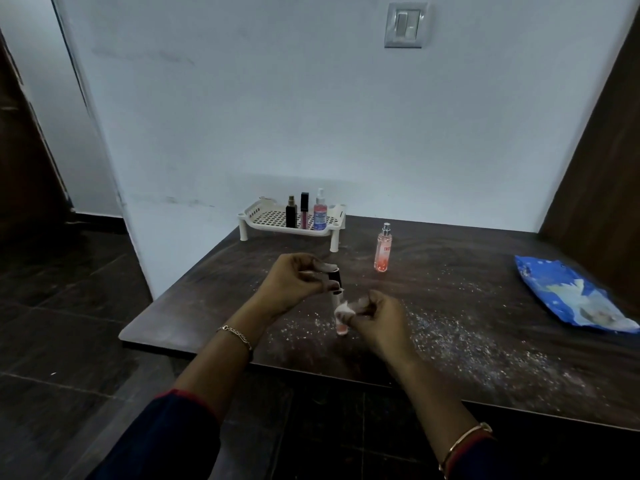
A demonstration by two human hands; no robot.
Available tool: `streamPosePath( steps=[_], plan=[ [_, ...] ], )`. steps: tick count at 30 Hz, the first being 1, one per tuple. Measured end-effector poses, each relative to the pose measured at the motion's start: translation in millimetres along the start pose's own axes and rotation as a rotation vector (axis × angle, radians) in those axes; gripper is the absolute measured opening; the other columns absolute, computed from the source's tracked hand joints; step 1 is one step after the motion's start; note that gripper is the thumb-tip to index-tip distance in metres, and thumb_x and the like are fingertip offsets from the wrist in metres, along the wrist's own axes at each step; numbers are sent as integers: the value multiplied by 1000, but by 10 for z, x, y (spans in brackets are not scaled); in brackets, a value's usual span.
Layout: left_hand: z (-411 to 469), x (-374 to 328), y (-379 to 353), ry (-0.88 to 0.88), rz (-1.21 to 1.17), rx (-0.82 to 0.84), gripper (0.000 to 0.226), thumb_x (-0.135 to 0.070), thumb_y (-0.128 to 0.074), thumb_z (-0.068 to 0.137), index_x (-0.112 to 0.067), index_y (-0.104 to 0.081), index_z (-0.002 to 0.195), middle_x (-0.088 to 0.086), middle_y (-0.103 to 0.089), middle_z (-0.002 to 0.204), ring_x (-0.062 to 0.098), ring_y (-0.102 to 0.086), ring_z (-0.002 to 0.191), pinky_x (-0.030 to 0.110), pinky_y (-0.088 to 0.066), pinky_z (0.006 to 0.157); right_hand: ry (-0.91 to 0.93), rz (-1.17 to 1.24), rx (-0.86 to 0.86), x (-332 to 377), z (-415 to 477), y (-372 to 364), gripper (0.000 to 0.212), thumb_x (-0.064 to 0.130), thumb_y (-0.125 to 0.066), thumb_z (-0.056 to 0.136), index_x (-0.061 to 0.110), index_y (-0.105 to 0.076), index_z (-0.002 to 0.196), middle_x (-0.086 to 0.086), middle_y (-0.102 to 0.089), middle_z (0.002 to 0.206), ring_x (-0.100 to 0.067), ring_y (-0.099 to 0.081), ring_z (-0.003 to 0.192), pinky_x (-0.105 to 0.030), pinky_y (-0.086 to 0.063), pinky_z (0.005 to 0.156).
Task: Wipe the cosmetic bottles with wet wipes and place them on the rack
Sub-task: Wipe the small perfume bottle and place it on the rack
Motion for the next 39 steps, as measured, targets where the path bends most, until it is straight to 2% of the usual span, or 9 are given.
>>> streamPosePath(
  steps=[4,7,13,17,22,26,29,32,39],
  plan=[
    [36,4,13,-12,66,-109,19,2,-77,69,3,-64,82,10,-72,93,27,-70,86,32,-58,78,1,-231,65,-56,-53,-29,28,25,-86,62,22,-58,63,8,-67,68,-7,-65,64,-28,-52,59],
    [31,-22,-16,-31,112,-161,15,-2,-78,70,-5,-67,80,8,-73,89,22,-71,83,30,-58,78,62,-217,11,136,-41,26,26,26,-83,65,22,-58,64,8,-65,68,-7,-63,64,-30,-51,59],
    [-49,-136,30,-40,6,-302,16,-2,-77,72,-1,-66,83,6,-72,86,8,-68,74,21,-57,74,202,-140,-189,620,-79,180,21,23,-78,74,19,-57,73,17,-60,71,3,-55,63,-17,-39,53],
    [-109,-35,218,0,-252,-393,13,2,-73,74,-4,-64,80,7,-69,83,8,-68,72,24,-58,73,291,-297,-182,629,-223,153,20,26,-77,76,18,-60,82,16,-61,78,10,-51,59,-6,-34,45],
    [-193,66,384,-4,-534,-440,12,6,-68,76,-3,-61,81,6,-69,81,14,-69,72,22,-57,66,263,-280,-237,375,-340,257,23,21,-77,76,21,-54,73,16,-59,70,4,-48,50,-11,-32,42],
    [-211,-6,437,-57,-574,-478,14,3,-70,74,-7,-62,80,-1,-71,75,13,-70,73,29,-59,74,6,208,-289,100,-336,318,15,12,-76,76,14,-62,77,5,-67,74,-5,-62,65,-18,-48,59],
    [-224,-82,387,-78,-554,-468,14,6,-68,75,-3,-61,82,2,-71,77,12,-71,72,23,-57,64,-287,631,-219,-31,-332,138,8,9,-71,81,13,-65,83,-1,-69,76,-8,-60,64,-17,-49,54],
    [-220,-175,356,-130,-509,-455,16,7,-68,75,-4,-62,84,5,-70,81,12,-71,77,25,-58,67,-463,923,-137,-10,-359,-49,5,7,-61,88,10,-65,87,-3,-71,73,-8,-64,61,-19,-56,59],
    [-220,-396,206,-215,-348,-380,35,1,-72,73,-16,-61,101,6,-68,95,19,-68,89,31,-56,81,-530,1162,-102,54,-359,-148,21,12,-65,84,-2,-63,101,-11,-72,77,-12,-70,64,-19,-57,60]
  ],
)
Point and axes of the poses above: each hand's wrist, its own z-axis towards the middle knuckle, its own y-axis out of the back of the hand, x = y × z, the point moved 10 cm from there along z, towards the middle knuckle
